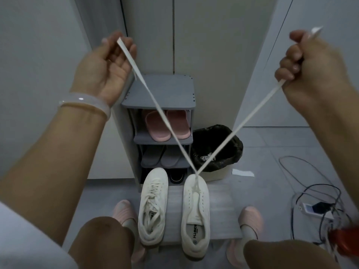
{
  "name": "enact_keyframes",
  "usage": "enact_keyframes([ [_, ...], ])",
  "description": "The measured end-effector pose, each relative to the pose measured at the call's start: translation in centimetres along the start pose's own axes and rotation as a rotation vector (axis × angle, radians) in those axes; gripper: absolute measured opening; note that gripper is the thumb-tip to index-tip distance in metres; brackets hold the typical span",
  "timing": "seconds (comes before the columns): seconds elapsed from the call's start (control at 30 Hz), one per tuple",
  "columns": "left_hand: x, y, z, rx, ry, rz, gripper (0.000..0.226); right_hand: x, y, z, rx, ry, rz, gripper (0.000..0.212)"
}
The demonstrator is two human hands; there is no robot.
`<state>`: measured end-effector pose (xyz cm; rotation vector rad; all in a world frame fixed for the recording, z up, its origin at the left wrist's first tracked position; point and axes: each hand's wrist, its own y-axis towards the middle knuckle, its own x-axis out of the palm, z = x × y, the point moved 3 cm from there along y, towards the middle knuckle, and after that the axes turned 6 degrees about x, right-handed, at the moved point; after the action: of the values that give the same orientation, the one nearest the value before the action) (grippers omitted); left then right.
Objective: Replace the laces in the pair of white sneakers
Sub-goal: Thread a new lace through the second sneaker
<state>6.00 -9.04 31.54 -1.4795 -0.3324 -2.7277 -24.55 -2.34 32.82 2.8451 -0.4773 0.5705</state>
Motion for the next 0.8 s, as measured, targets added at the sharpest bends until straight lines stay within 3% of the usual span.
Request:
enact_keyframes([
  [0.3,4.3,-1.0,3.1,0.058,0.207,-0.15,0.033,3.8,-0.7,-4.9,-0.135,-0.101,-0.073,0.027],
  [0.43,4.2,-2.4,1.6,0.013,0.503,-0.214,0.024,5.0,-1.7,-2.9,-0.066,-0.176,-0.157,0.03],
  [0.5,4.1,-3.6,-0.3,-0.023,0.783,-0.337,0.018,5.6,-2.5,-1.1,-0.018,-0.24,-0.224,0.03],
  [0.57,4.2,-5.1,-2.6,-0.058,1.101,-0.56,0.037,6.4,-3.3,0.3,-0.044,-0.331,-0.322,0.028],
  [0.67,4.6,-7.7,-6.8,-0.17,1.246,-0.831,0.046,7.8,-3.9,1.2,-0.148,-0.569,-0.358,0.019],
  [0.77,5.7,-8.5,-8.1,-0.125,1.072,-0.699,0.014,8.0,-3.8,1.8,-0.131,-0.615,-0.302,0.015],
  [0.8,5.9,-8.1,-7.9,-0.112,0.971,-0.602,0.017,7.7,-3.8,2.1,-0.097,-0.613,-0.276,0.015],
])
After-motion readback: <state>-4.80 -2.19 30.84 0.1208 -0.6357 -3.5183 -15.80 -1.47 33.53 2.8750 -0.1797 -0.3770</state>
